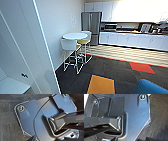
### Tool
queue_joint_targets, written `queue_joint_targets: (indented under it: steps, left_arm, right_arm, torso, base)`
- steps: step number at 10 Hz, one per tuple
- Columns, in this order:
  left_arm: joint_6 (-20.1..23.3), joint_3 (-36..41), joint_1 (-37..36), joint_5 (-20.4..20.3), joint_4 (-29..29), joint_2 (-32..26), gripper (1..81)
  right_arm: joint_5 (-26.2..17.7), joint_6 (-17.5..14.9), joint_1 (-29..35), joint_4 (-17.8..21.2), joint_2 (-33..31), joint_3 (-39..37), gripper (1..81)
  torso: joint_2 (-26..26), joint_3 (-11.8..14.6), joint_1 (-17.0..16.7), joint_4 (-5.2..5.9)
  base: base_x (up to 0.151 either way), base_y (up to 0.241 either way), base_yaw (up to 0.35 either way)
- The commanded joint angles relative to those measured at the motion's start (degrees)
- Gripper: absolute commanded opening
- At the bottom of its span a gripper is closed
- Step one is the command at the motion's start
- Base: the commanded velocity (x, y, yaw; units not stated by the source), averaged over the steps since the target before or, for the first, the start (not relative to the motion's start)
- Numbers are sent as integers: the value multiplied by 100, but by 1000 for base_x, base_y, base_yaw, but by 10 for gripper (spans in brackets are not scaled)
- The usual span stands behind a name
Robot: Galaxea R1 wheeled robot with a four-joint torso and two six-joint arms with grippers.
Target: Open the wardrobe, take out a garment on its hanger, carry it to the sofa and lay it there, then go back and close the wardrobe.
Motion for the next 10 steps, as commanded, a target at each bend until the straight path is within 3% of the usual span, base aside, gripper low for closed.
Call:
queue_joint_targets:
  steps: [1, 10]
  left_arm:
    - [34, -20, -204, 245, 44, 11, 811]
    - [25, -20, -248, 245, 53, 64, 811]
  right_arm:
    - [-301, 0, 153, 7, 1, 5, 811]
    - [-310, 35, 145, 25, 27, 5, 811]
  torso:
    - [0, 0, 5, 0]
    - [0, 0, 5, 0]
  base:
    - [0, 0, 272]
    - [0, 0, 294]
